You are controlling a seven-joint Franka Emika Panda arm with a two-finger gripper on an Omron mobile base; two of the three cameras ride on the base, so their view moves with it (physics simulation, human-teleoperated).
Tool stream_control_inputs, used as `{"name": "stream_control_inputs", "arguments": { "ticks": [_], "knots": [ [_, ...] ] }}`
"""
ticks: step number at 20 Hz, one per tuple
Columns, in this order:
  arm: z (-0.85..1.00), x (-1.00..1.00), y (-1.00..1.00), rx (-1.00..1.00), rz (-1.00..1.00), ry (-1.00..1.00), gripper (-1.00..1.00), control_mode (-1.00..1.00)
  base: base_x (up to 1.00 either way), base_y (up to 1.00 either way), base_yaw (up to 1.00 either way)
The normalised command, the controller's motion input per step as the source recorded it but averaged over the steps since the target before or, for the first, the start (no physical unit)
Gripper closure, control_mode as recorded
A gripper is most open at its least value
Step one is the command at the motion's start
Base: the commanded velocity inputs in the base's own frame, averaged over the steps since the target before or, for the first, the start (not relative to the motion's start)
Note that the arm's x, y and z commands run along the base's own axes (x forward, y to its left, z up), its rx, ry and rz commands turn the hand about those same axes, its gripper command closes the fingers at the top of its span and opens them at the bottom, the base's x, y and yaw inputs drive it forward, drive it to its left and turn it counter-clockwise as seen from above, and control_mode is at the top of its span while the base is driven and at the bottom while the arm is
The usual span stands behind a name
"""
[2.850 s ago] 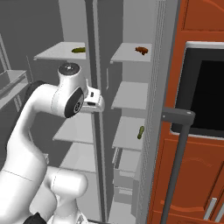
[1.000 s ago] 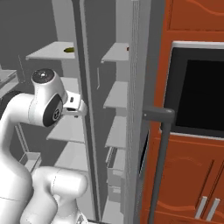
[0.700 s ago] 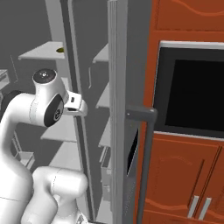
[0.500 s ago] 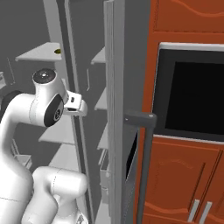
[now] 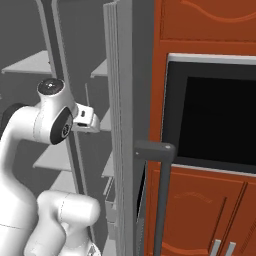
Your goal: Pick up the frozen chicken drumstick from the freezer, place it on any shelf in the fridge, and close the fridge and freezer doors when done.
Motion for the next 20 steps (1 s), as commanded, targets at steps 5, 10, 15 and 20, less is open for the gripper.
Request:
{"name": "stream_control_inputs", "arguments": {
  "ticks": [5,10,15,20],
  "knots": [
    [0.0,0.0,0.0,0.0,0.0,0.0,-1.0,1.0,0.17,-0.46,-0.01],
    [0.0,0.0,0.0,0.0,0.0,0.0,-1.0,1.0,0.11,-0.32,-0.03],
    [0.63,-0.01,-0.07,0.02,-0.02,-0.25,-1.0,-1.0,0.0,-0.02,-0.01],
    [0.92,-0.04,-0.17,0.06,-0.03,-0.51,-1.0,-1.0,0.0,0.0,0.0]
  ]
}}
